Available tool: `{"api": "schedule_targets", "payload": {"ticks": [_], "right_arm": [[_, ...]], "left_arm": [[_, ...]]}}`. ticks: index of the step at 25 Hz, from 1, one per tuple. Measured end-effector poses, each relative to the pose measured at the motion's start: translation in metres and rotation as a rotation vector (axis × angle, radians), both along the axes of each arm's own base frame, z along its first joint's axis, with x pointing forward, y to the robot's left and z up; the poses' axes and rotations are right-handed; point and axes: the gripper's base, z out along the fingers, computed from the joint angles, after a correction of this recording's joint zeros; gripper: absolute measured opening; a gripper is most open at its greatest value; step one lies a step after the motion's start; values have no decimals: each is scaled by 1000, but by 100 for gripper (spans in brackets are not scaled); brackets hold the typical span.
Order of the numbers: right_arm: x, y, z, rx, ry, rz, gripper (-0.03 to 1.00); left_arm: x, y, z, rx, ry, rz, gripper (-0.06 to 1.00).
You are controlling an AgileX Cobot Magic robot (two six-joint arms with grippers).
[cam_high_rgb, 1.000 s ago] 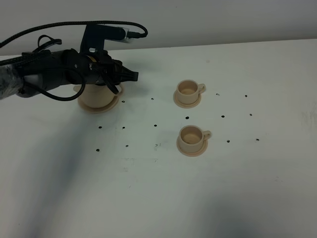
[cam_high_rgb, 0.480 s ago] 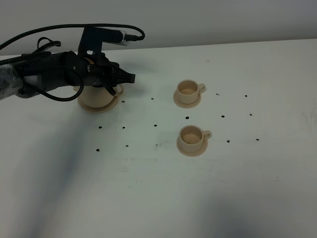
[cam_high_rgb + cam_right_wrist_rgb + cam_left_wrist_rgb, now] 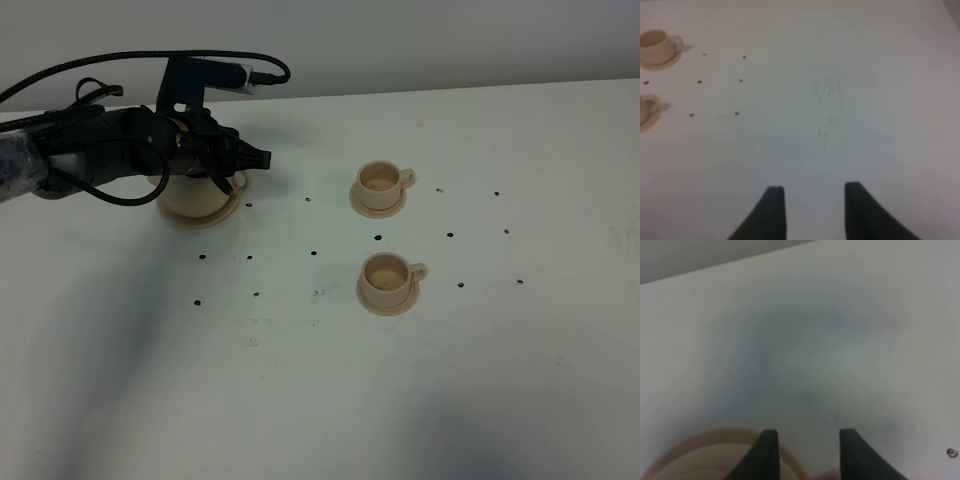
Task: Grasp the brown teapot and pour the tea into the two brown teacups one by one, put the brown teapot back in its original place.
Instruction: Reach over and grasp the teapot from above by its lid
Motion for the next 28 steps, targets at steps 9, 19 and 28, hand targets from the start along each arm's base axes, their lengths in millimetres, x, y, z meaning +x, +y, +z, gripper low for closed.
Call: {"api": "schedule_targets", "payload": {"ticks": [9,19,28], "right_arm": [[0,0,0,0,0,0,31],[0,0,0,0,0,0,31],[0,0,0,0,0,0,31]], "left_arm": [[-1,-6,-4,-9,6,-3,28],[-2,-10,-4,-20,9,1,28],[-3,-10,0,-31,10,8,28]]}}
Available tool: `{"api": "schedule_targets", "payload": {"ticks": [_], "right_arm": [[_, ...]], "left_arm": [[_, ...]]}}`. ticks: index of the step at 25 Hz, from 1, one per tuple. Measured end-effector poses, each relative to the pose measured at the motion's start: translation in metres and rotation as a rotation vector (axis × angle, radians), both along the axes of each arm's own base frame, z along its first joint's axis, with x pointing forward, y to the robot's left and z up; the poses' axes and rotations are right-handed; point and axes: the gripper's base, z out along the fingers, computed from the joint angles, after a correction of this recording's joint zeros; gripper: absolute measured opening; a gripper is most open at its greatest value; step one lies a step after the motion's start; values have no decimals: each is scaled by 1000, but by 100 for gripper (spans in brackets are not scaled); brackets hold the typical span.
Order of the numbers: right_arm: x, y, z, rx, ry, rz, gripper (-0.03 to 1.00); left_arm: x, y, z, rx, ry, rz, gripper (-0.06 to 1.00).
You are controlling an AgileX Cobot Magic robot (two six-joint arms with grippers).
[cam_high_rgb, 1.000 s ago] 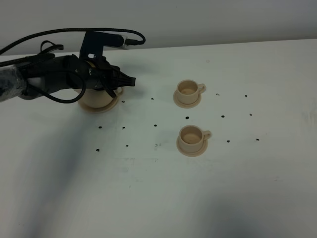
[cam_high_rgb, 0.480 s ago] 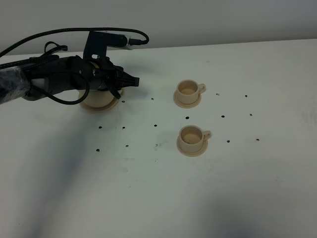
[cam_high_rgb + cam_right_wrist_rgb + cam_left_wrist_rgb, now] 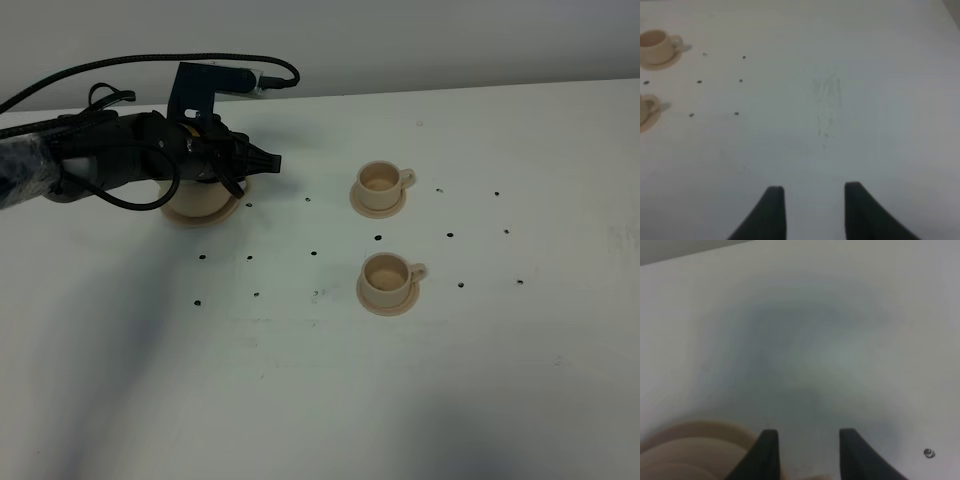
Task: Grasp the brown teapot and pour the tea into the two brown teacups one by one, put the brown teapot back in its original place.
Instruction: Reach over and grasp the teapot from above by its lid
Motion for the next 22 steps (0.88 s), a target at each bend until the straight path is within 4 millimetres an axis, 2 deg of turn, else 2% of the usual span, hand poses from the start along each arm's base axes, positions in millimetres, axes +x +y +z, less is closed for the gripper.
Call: {"api": "schedule_targets", "payload": {"ticks": [22], "right_arm": [[0,0,0,0,0,0,31]], "left_arm": [[-6,-10,2,-4,26,-25,28]]}}
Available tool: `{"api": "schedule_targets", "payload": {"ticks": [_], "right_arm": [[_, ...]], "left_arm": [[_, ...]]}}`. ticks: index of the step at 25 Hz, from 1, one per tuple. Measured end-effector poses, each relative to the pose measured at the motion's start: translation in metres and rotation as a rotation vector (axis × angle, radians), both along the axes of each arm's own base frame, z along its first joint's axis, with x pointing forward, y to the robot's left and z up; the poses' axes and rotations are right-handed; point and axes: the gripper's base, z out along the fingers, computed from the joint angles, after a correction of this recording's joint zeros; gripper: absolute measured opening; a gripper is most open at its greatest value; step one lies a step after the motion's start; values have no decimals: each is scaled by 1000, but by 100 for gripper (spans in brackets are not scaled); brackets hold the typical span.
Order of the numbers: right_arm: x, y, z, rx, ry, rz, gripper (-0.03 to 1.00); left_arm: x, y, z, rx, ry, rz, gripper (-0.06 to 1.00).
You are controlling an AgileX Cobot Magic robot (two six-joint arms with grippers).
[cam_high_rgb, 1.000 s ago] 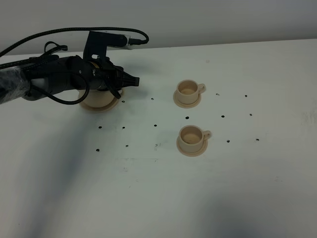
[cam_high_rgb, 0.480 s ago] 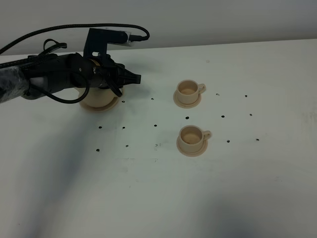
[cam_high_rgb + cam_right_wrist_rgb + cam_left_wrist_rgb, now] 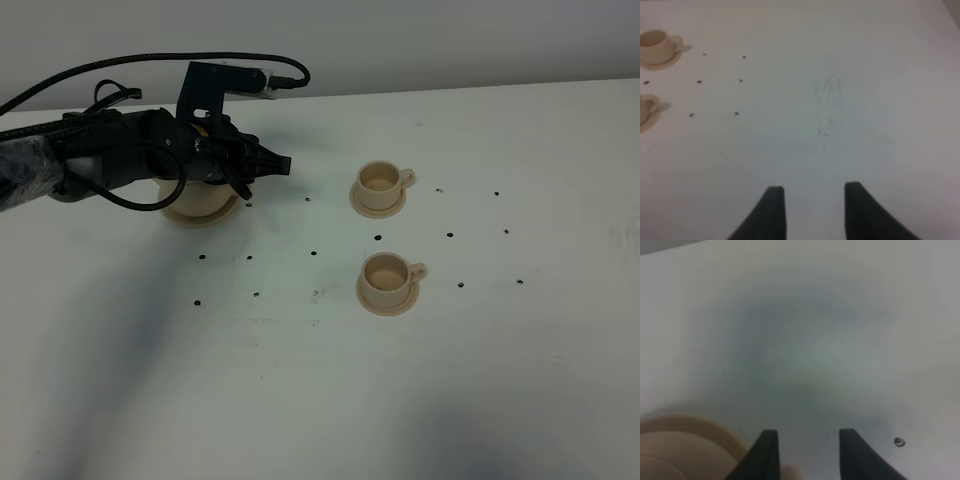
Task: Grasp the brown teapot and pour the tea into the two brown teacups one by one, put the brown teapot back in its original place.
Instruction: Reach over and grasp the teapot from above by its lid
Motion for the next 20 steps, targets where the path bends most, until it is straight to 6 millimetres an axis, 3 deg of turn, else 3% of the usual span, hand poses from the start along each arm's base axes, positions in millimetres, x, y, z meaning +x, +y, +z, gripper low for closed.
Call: {"api": "schedule_targets", "payload": {"ticks": [20], "right_arm": [[0,0,0,0,0,0,31]], "left_arm": [[0,-1,0,28,-8,-31,28]]}}
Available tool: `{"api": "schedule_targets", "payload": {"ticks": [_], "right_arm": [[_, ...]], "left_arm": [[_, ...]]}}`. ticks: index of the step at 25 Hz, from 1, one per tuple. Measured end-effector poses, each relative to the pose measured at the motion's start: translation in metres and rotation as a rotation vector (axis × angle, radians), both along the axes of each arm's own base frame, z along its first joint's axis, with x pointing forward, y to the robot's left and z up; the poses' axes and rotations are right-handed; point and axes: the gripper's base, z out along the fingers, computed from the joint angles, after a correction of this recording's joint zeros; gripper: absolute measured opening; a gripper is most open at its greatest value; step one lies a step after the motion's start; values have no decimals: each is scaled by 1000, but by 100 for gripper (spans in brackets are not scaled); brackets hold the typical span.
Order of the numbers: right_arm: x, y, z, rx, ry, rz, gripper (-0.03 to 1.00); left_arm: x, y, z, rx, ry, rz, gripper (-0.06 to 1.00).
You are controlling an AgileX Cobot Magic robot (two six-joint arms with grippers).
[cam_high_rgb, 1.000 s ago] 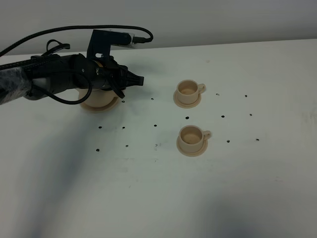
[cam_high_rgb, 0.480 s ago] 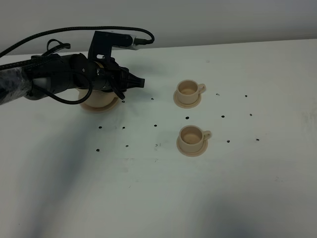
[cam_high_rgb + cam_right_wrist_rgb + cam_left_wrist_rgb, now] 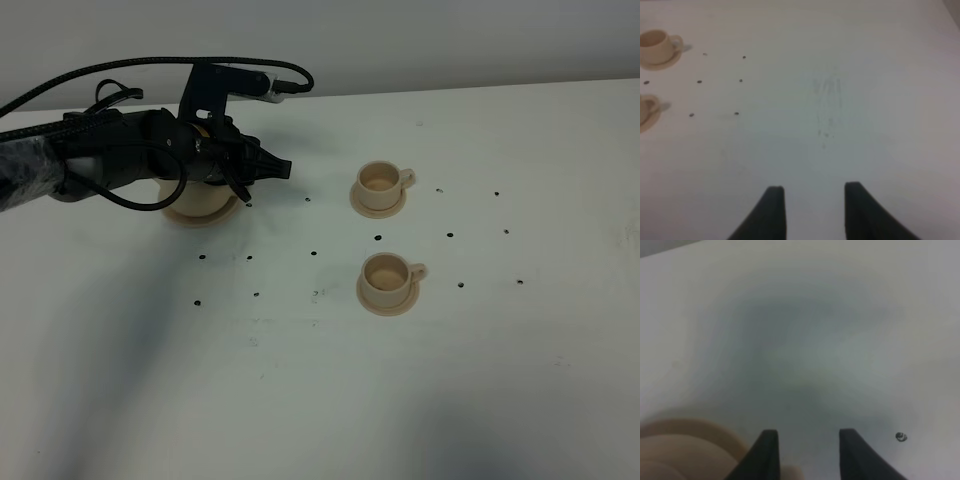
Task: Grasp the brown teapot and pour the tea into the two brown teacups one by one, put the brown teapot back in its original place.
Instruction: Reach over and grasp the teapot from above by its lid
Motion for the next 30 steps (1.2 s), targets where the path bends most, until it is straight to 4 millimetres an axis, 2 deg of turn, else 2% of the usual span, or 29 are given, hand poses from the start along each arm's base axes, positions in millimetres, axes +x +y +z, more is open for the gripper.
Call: {"api": "schedule_targets", "payload": {"ticks": [11,22,30], "right_arm": [[0,0,0,0,0,0,31],[0,0,0,0,0,0,31],[0,0,0,0,0,0,31]], "left_arm": [[3,11,0,7,3,20,28],[2,11,0,7,24,18,28],[-1,12,16,-4,28,17,28]]}}
